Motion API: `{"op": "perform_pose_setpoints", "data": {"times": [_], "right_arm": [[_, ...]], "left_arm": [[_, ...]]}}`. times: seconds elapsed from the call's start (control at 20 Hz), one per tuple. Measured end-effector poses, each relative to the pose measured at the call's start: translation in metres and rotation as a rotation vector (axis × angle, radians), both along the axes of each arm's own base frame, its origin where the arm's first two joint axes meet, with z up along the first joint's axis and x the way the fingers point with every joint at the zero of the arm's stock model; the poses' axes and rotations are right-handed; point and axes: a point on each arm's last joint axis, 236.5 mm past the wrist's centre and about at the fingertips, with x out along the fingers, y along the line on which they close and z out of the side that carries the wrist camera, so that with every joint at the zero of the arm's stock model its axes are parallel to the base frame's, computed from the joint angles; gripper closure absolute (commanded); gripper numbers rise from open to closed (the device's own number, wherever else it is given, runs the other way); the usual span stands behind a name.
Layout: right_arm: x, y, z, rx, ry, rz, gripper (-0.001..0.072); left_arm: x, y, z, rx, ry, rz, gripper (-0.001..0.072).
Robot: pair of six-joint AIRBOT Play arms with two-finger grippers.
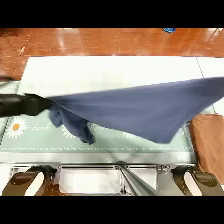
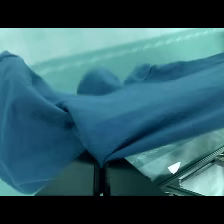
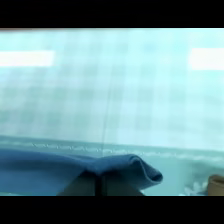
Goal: Fold the shirts.
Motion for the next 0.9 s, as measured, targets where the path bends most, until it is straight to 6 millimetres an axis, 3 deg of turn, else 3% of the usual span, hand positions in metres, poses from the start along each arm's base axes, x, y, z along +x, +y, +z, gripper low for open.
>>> {"op": "perform_pose_setpoints", "data": {"times": [0.1, 0.25, 0.4, 0.6, 0.65, 0.7, 0.75, 0.8, 0.9], "right_arm": [[0.029, -0.004, -0.037, 0.01, 0.082, 0.002, 0.0681], [0.084, -0.007, -0.087, 0.049, 0.17, 0.005, 0.0681], [0.142, -0.008, -0.135, 0.117, 0.231, -0.013, 0.0681], [0.207, -0.003, -0.184, 0.243, 0.272, -0.048, 0.0681], [0.22, -0.001, -0.192, 0.279, 0.276, -0.059, 0.0677], [0.232, 0.001, -0.199, 0.319, 0.275, -0.072, 0.0552], [0.242, 0.003, -0.204, 0.353, 0.276, -0.085, 0.0356], [0.25, 0.003, -0.207, 0.387, 0.273, -0.1, 0.0298], [0.259, -0.002, -0.205, 0.442, 0.274, -0.123, 0.0299]], "left_arm": [[0.018, 0.0, -0.044, -0.021, 0.081, 0.031, 0.0688], [0.055, -0.005, -0.088, -0.083, 0.147, 0.071, 0.0688], [0.102, -0.009, -0.113, -0.14, 0.183, 0.109, 0.0688], [0.164, -0.015, -0.128, -0.172, 0.184, 0.118, 0.0685], [0.178, -0.018, -0.13, -0.177, 0.179, 0.116, 0.0587], [0.19, -0.021, -0.131, -0.184, 0.179, 0.118, 0.0325], [0.201, -0.024, -0.13, -0.196, 0.178, 0.127, 0.0199], [0.209, -0.027, -0.13, -0.205, 0.182, 0.132, 0.0199], [0.214, -0.026, -0.124, -0.202, 0.2, 0.103, 0.0199]]}}
